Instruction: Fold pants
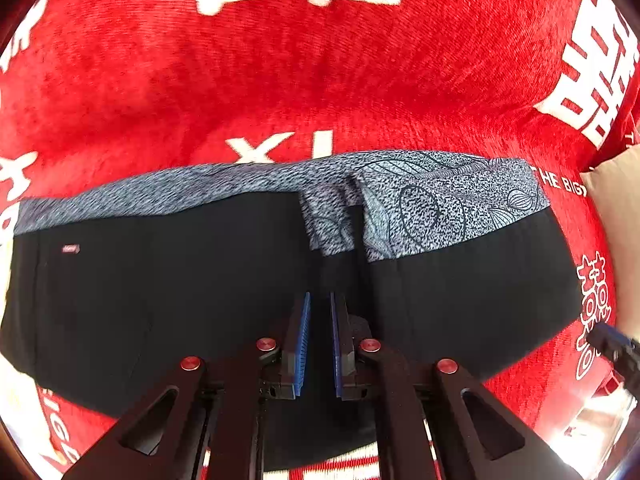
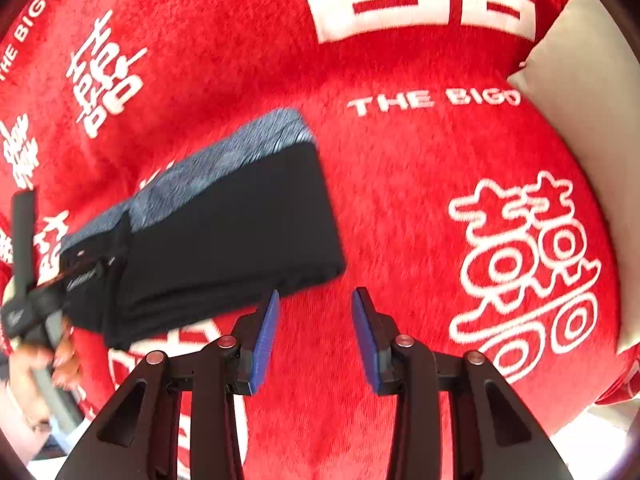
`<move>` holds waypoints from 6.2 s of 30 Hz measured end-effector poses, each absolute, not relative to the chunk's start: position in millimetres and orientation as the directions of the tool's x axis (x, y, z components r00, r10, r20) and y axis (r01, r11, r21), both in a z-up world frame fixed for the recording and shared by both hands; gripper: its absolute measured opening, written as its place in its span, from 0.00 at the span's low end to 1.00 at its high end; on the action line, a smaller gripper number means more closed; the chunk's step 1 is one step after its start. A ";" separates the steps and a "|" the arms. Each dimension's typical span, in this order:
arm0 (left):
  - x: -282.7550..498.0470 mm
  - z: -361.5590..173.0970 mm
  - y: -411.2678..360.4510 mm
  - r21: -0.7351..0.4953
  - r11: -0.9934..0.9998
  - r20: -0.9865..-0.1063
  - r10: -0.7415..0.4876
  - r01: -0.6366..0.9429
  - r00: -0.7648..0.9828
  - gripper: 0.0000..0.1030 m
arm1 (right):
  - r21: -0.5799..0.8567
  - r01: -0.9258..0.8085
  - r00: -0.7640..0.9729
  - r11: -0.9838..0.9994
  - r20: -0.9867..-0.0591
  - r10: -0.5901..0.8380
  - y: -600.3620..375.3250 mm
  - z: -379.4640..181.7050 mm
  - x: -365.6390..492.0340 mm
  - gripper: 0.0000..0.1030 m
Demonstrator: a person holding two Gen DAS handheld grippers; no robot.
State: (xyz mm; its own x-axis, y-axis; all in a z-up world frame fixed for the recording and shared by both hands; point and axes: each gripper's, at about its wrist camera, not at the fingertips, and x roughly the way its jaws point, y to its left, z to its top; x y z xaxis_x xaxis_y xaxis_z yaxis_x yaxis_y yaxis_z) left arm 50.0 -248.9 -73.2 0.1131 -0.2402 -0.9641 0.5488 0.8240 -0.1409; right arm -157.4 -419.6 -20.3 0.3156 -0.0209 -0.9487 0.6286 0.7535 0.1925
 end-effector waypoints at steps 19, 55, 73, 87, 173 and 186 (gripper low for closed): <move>33.6 -56.4 -206.2 -0.175 0.882 -0.956 -0.259 0.438 0.140 0.82 | 0.136 0.547 0.250 0.826 -0.968 -0.005 -380.8 -32.1 -140.1 0.39; 55.0 -85.9 -17.7 -0.227 0.973 -0.966 -0.230 0.039 0.118 0.82 | -0.048 0.246 0.096 0.968 -0.993 -0.073 -255.2 -63.4 -29.8 0.79; 90.2 -112.9 80.5 -0.655 0.722 -0.746 -0.571 -0.223 0.342 0.82 | -0.136 0.151 0.071 0.979 -0.986 -0.148 -240.4 -74.2 -30.7 0.82; 128.2 -117.4 74.1 -0.721 0.662 -0.681 -0.625 -0.203 0.380 0.83 | -0.145 0.138 0.072 0.980 -0.985 -0.156 -236.1 -77.1 -29.5 0.82; -131.9 10.6 -350.6 0.272 0.468 -0.794 -0.383 0.840 0.471 0.25 | 0.689 0.281 0.395 0.668 -0.717 0.574 -464.3 16.0 -5.7 0.27; -141.7 -44.3 -357.3 0.345 0.378 -0.854 -0.253 0.859 0.454 0.26 | 0.766 0.350 0.434 0.539 -0.642 0.632 -468.8 -87.9 -24.8 0.27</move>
